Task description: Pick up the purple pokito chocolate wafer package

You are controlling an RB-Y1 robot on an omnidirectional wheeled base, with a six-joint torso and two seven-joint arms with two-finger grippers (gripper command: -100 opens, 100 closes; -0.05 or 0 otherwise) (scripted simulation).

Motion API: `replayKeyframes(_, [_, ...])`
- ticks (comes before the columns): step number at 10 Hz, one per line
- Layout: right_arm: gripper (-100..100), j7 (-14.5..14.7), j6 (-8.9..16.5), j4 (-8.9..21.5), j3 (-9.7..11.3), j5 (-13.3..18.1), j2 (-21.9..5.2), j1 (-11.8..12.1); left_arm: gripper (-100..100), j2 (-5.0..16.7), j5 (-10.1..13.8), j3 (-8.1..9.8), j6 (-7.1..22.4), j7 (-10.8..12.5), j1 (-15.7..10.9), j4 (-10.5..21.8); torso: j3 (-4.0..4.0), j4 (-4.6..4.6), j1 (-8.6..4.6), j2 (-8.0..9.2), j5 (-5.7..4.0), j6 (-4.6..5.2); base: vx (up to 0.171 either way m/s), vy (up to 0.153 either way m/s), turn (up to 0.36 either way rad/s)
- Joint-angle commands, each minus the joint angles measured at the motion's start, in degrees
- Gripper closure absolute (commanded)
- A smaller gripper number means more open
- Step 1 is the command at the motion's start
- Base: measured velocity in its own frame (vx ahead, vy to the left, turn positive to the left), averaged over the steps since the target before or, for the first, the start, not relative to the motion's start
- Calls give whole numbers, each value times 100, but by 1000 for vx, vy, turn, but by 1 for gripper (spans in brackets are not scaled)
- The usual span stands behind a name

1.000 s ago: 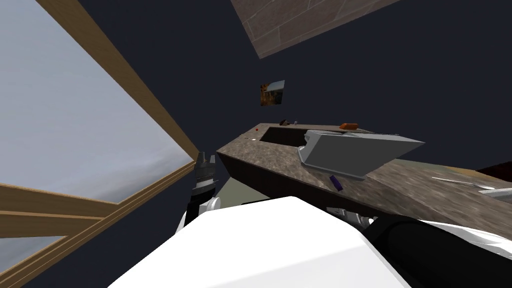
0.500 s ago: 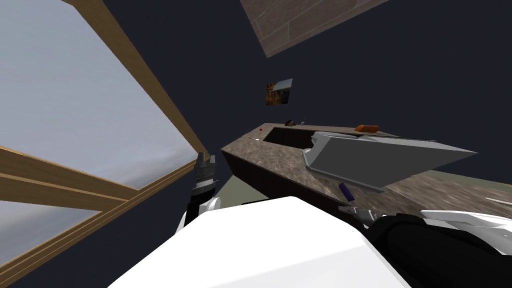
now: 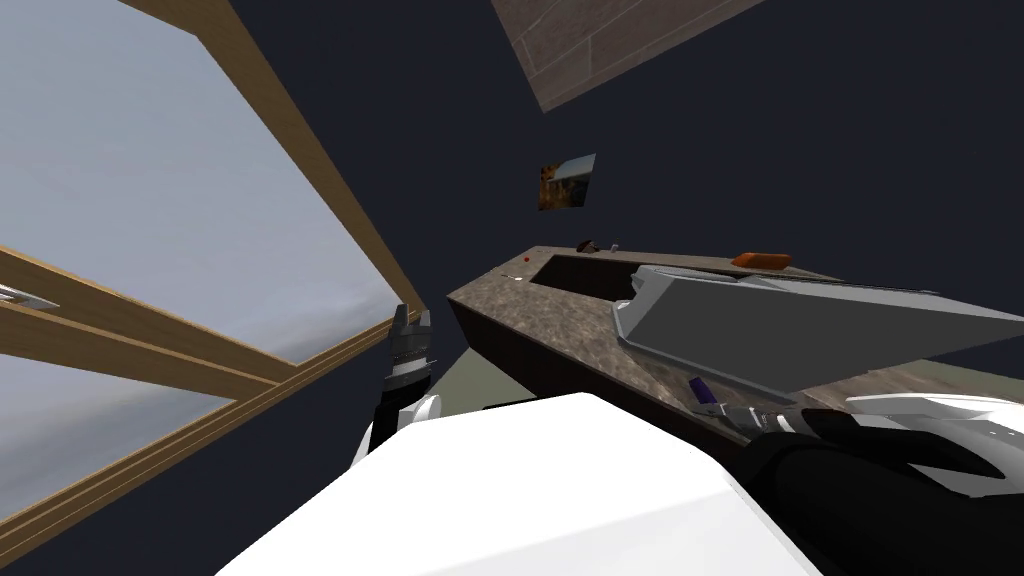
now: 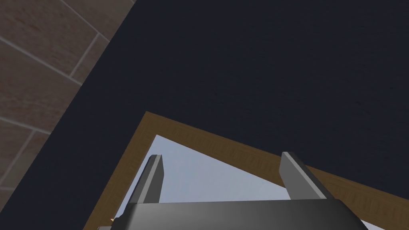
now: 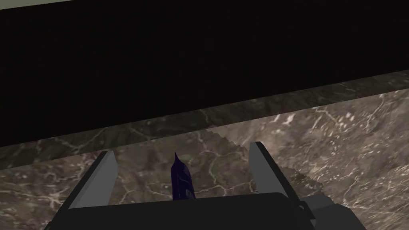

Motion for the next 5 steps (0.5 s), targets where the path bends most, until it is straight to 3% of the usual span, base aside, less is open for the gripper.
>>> replayKeyframes(1, [-100,-153,76,62,25,-41,-263,-9,0,0,0,0,0,0,0,0,0,0,0,0,0,0,5,-48,201])
replayKeyframes(5, [-100,-261,77,244,13,-291,-742,108,0,0,0,0,0,0,0,0,6,3,4,10,0,2,-28,-36,111])
